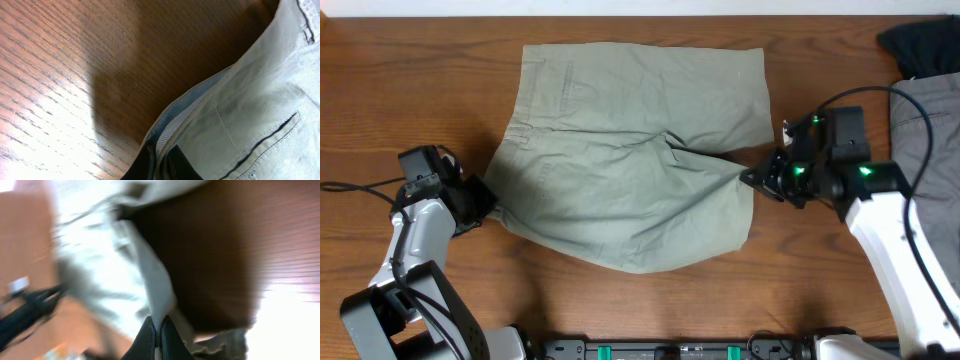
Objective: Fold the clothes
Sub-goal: 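Pull the right leg hem rightward with the right gripper to flatten it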
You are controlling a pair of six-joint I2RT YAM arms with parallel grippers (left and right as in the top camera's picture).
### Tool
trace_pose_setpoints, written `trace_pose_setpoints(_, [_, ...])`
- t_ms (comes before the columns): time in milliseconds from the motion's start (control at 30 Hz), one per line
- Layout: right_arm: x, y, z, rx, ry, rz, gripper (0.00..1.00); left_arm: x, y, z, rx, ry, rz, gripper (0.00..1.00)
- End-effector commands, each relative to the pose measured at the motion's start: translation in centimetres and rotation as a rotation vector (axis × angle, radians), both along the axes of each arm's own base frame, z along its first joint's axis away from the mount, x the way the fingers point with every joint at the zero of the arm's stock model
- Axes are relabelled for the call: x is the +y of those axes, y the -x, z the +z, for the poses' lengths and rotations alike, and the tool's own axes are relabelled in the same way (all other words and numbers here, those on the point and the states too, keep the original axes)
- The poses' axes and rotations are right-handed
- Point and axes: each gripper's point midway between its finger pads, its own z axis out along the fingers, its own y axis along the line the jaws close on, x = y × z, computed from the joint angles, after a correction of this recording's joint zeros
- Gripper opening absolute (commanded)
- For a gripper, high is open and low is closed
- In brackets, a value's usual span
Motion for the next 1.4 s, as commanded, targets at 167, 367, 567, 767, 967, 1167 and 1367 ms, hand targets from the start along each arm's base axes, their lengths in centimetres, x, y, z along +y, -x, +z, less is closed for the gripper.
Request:
trace_pose_setpoints(167, [-7.6,-4.3,-5.8,-0.044,0.366,-0.01,0.67,0.1,-0.3,0.3,-0.011,-0.01,-0.009,0.08])
trace_pose_setpoints(367, [-6.9,-2.1,-7.9,0.063,0.259,0.097,0.74,0.1,-0.3,0.3,-0.01,-0.01,-0.009,0.09])
trace_pose_setpoints(567, [-4.3,2.1,-8.7,0.168,0.186,0.254,0.7,0.2,-0.3,0.3,-0.013,-0.011,-0.009,0.09])
trace_pose_setpoints(767, [-3.1,4.2,-10.8,0.214,0.169,0.267,0.58,0.2,-0.4,0.4,-0.014,-0.012,-0.008,0.09])
trace_pose_setpoints(967, [-1.6,6.6,-13.1,0.245,0.111,0.277,0.57,0.2,-0.4,0.4,-0.014,-0.012,-0.009,0.09])
trace_pose_setpoints(1167, [0.4,7.2,-13.2,0.18,-0.01,0.342,0.46,0.2,-0.4,0.4,-0.015,-0.012,-0.009,0.09])
trace_pose_setpoints(1367, [2.5,6.1,-11.2,0.109,-0.145,0.372,0.02,0.2,-0.4,0.4,-0.014,-0.012,-0.009,0.09])
